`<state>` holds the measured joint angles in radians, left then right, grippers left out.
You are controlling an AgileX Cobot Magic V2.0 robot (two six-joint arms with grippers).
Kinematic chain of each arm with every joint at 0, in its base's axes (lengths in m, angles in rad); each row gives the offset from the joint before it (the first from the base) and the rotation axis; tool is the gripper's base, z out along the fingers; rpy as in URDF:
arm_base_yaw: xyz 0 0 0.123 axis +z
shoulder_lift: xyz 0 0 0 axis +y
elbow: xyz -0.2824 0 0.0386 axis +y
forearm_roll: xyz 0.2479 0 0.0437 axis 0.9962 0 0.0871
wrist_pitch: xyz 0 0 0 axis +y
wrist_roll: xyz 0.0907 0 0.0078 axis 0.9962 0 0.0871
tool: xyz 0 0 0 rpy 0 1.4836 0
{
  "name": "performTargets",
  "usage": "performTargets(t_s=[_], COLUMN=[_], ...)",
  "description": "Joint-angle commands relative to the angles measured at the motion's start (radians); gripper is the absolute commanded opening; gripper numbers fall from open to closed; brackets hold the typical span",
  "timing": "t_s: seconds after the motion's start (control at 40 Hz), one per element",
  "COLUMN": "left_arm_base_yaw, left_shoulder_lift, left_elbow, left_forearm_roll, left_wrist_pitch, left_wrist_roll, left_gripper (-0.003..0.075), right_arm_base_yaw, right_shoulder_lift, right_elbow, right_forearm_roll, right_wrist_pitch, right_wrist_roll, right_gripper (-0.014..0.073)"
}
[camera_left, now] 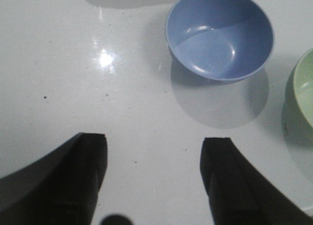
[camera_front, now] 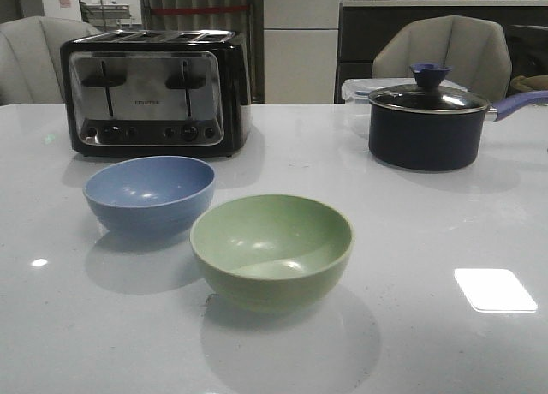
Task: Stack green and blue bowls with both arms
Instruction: 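Move the left gripper down to the blue bowl rim, then grasp the blue bowl rim and lift it with the left gripper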
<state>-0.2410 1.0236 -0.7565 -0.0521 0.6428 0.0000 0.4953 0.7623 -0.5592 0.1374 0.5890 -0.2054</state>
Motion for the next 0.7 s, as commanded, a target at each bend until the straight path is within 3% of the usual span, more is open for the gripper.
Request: performTargets(t_s=[0.0, 0.68], left_arm_base_yaw=[-0.012, -0.012], left_shoulder_lift=[0.087, 0.707], left_elbow=[-0.092, -0.481], left_forearm_roll=[-0.041, -0.138], left_wrist_pitch=[-0.076, -0.101], left_wrist_roll=[0.0, 0.0], left_gripper=[0.0476, 0.0476], right_arm_base_yaw=[0.0, 0.0], right_shoulder_lift=[-0.007, -0.007], right_elbow=[-0.025, -0.025], right_forearm_roll=[-0.009, -0.009], right_wrist_pitch=[-0.058, -0.058], right_wrist_roll=[-0.007, -0.007], right_gripper=[0.0425, 0.0425])
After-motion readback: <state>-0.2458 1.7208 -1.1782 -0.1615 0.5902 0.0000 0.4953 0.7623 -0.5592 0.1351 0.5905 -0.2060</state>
